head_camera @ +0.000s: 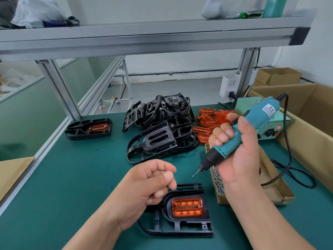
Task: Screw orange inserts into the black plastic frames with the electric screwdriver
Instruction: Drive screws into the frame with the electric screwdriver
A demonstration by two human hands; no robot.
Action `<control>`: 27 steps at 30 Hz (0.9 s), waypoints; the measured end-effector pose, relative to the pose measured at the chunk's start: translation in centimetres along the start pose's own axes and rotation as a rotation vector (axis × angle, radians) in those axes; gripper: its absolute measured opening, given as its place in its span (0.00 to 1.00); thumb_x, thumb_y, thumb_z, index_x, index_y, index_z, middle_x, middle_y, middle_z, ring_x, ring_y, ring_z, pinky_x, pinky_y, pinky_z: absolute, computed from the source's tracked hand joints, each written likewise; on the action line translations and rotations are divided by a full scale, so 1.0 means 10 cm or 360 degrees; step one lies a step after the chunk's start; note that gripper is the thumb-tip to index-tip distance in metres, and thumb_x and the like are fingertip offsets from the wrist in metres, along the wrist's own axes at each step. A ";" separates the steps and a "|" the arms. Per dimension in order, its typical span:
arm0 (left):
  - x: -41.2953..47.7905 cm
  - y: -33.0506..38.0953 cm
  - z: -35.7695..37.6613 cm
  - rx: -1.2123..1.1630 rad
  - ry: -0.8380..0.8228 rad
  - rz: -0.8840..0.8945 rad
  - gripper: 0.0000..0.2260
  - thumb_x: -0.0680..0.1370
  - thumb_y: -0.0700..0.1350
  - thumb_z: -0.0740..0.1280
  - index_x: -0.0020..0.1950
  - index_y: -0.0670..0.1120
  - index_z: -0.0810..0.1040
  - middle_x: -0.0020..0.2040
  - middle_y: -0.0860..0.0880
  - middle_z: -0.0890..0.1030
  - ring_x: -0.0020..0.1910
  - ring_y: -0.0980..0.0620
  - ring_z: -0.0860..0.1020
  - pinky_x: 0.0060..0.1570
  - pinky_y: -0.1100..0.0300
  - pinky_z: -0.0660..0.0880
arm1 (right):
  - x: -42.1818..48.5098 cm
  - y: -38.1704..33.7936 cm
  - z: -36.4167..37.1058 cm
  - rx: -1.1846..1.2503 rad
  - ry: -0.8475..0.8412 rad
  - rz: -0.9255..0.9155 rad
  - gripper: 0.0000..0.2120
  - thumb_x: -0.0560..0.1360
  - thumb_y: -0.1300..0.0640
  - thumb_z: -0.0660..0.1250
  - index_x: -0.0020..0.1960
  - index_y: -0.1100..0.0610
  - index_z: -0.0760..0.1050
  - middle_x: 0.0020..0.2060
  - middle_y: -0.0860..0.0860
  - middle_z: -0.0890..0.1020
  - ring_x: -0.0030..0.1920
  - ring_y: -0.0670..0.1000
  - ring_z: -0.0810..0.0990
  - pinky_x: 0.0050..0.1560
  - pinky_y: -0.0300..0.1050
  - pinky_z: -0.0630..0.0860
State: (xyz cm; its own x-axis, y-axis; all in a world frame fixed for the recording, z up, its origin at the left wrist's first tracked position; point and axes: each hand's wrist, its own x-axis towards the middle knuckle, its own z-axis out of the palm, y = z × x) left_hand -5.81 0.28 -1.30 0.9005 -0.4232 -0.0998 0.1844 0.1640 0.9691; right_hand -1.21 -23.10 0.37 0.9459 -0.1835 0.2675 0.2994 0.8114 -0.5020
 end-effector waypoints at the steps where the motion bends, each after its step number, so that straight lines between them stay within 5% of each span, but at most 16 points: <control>1: -0.01 -0.01 0.02 0.0009 -0.0025 -0.0014 0.06 0.78 0.43 0.73 0.54 0.45 0.85 0.44 0.39 0.82 0.30 0.55 0.68 0.28 0.66 0.64 | -0.01 0.00 0.01 0.0019 -0.0005 0.0002 0.07 0.84 0.53 0.63 0.53 0.55 0.77 0.34 0.46 0.71 0.33 0.45 0.70 0.36 0.39 0.72; 20: -0.02 -0.04 0.21 0.0034 -0.0067 -0.0187 0.07 0.83 0.35 0.67 0.58 0.38 0.83 0.50 0.37 0.86 0.29 0.56 0.67 0.28 0.66 0.62 | -0.13 0.10 0.13 0.0059 -0.0039 0.0070 0.08 0.81 0.50 0.67 0.52 0.54 0.77 0.34 0.46 0.70 0.32 0.45 0.69 0.35 0.39 0.72; 27: -0.02 -0.03 0.22 0.0057 -0.0109 -0.0159 0.08 0.78 0.41 0.71 0.55 0.43 0.86 0.51 0.37 0.86 0.30 0.55 0.67 0.28 0.65 0.62 | -0.13 0.11 0.14 0.0017 -0.0078 0.0090 0.07 0.82 0.51 0.65 0.53 0.54 0.77 0.34 0.46 0.70 0.32 0.45 0.70 0.35 0.39 0.73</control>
State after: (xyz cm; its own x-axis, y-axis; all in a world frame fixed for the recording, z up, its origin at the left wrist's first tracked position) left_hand -6.94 -1.62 -1.09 0.8492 -0.4959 -0.1817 0.2566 0.0865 0.9626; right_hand -2.32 -21.23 0.58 0.9540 -0.1101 0.2788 0.2440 0.8255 -0.5089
